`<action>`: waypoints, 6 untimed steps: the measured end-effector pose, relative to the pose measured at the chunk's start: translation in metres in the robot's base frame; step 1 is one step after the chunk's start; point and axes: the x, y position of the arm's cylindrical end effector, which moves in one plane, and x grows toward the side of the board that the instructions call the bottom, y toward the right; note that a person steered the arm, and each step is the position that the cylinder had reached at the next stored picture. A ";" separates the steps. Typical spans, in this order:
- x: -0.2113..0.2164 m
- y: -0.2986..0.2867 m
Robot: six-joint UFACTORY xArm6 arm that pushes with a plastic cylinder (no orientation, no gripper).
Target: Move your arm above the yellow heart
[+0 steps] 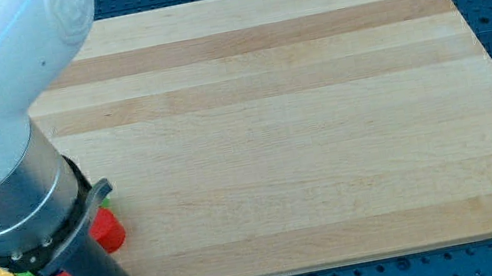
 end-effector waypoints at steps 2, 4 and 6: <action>-0.013 0.000; -0.036 0.000; -0.039 0.026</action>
